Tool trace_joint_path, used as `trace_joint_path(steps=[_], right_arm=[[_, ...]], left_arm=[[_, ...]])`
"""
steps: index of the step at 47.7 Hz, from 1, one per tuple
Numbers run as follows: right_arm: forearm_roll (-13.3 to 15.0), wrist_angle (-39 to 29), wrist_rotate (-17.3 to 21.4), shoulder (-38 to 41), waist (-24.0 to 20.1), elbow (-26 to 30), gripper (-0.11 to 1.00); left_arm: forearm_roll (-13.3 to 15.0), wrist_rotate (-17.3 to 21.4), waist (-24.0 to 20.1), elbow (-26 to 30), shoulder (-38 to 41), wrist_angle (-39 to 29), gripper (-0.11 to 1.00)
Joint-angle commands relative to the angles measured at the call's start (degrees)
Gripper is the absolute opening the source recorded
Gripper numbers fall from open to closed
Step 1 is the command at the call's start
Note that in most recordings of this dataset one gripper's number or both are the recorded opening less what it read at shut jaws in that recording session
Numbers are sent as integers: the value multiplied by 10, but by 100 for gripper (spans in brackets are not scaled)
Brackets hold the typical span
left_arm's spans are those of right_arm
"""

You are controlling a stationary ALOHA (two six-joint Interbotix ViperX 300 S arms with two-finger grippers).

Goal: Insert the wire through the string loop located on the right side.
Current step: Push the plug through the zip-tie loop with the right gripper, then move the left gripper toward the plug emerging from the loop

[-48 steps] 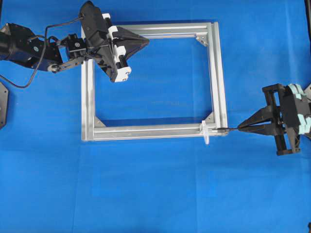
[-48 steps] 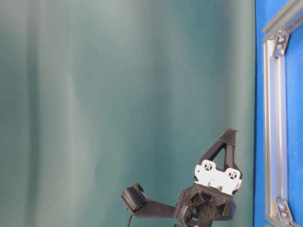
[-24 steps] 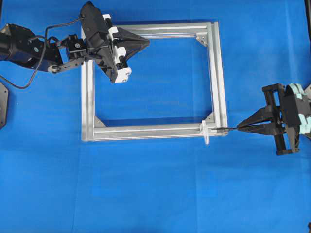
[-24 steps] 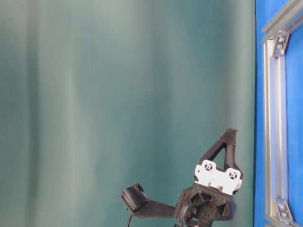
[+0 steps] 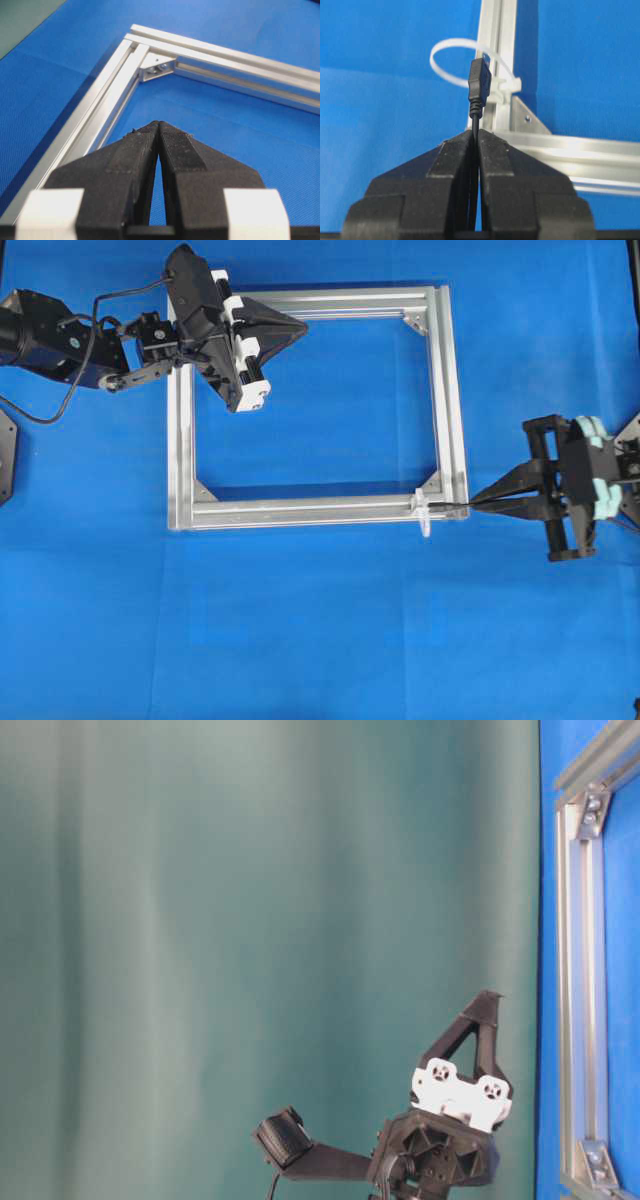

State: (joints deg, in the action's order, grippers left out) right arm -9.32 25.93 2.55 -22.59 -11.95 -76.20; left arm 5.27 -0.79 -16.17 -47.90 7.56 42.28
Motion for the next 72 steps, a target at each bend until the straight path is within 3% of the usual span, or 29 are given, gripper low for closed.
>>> trace_joint_path(steps=[1, 21, 40, 54, 72], right_arm=[[-1, 22, 0, 21, 1, 22, -3], [-1, 41, -1, 110, 1, 89, -3], [-1, 41, -1, 113, 2, 90, -3], [-1, 41, -1, 113, 2, 90, -3], [-1, 41, -1, 113, 2, 89, -3]], left_arm=[[-2, -1, 1, 5, -16, 4, 1], [-2, -1, 2, 6, -16, 4, 1], [-2, -3, 18, 5, -16, 3, 1], [-2, -4, 105, -16, -20, 3, 1], [-3, -13, 247, -49, -34, 3, 1]])
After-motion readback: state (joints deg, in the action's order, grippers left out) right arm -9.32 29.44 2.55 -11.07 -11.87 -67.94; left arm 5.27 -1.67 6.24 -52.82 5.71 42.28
